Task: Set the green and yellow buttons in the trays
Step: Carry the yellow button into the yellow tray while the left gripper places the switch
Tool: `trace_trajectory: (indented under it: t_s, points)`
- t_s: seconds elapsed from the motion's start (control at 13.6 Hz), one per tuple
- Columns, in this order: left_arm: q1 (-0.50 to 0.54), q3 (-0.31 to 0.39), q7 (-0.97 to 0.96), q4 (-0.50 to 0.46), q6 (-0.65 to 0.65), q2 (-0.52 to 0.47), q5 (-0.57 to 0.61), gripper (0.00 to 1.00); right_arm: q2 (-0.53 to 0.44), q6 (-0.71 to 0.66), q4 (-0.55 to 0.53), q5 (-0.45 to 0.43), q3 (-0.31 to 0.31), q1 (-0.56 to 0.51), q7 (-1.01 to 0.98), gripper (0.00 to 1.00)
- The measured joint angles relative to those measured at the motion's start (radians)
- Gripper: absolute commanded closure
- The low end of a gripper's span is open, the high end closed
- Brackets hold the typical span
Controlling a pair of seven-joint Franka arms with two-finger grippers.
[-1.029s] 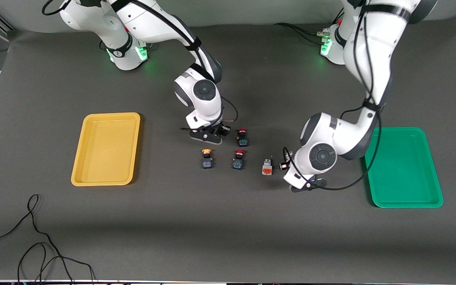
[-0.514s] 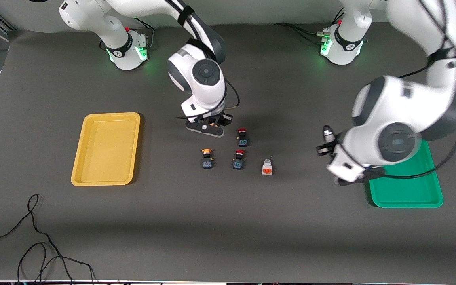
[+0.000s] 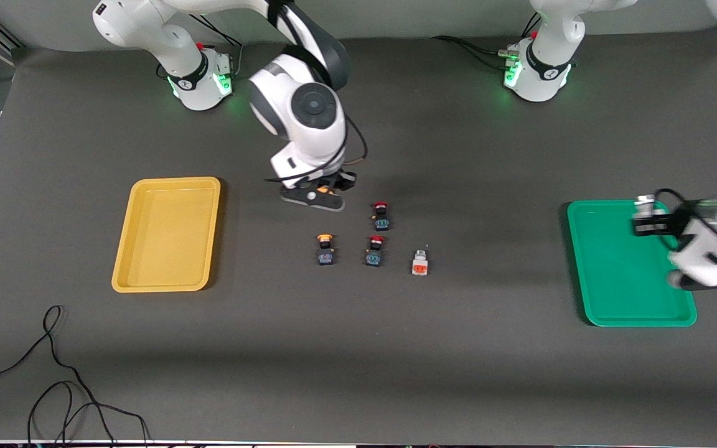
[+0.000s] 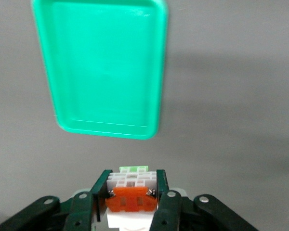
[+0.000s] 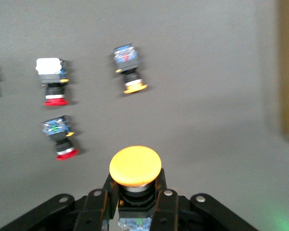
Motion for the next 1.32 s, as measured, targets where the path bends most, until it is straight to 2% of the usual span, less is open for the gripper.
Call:
trace_trajectory:
  t_s: [0.15, 0.22, 0.37, 0.51, 0.59, 0.73, 0.88, 1.03, 1.25, 1.32]
  points:
    - [0.09, 0.001, 0.124, -0.056, 0.079, 0.004, 0.029, 1.0, -0.077, -0.104, -0.004, 0.002, -0.051, -0.111, -0.24, 0.8]
    - [0.125, 0.001, 0.161, -0.098, 0.137, 0.007, 0.037, 1.0, -0.112, -0.137, -0.013, 0.003, -0.105, -0.16, -0.38, 0.8]
    - [0.176, 0.001, 0.198, -0.2, 0.272, 0.017, 0.042, 1.0, -0.16, -0.159, -0.046, 0.007, -0.274, -0.215, -0.678, 0.8]
    - [0.193, 0.0, 0.202, -0.304, 0.411, 0.029, 0.043, 1.0, -0.171, -0.154, -0.084, 0.011, -0.456, -0.225, -0.947, 0.8]
    - [0.197, 0.0, 0.202, -0.352, 0.483, 0.033, 0.044, 1.0, -0.17, -0.142, -0.106, 0.012, -0.528, -0.227, -1.045, 0.8]
    - [0.208, 0.0, 0.202, -0.441, 0.634, 0.042, 0.046, 1.0, -0.168, -0.059, -0.173, 0.014, -0.635, -0.227, -1.202, 0.8]
    - [0.227, 0.0, 0.202, -0.511, 0.777, 0.063, 0.049, 1.0, -0.161, 0.081, -0.269, 0.015, -0.693, -0.235, -1.314, 0.8]
    - [0.246, 0.0, 0.202, -0.559, 0.902, 0.095, 0.05, 1.0, -0.136, 0.229, -0.373, 0.051, -0.705, -0.267, -1.396, 0.8]
    - [0.264, -0.001, 0.202, -0.577, 0.997, 0.147, 0.051, 1.0, -0.023, 0.351, -0.45, 0.202, -0.704, -0.282, -1.505, 0.8]
    - [0.265, -0.001, 0.202, -0.577, 1.007, 0.156, 0.051, 0.63, 0.031, 0.367, -0.451, 0.266, -0.7, -0.281, -1.541, 0.8]
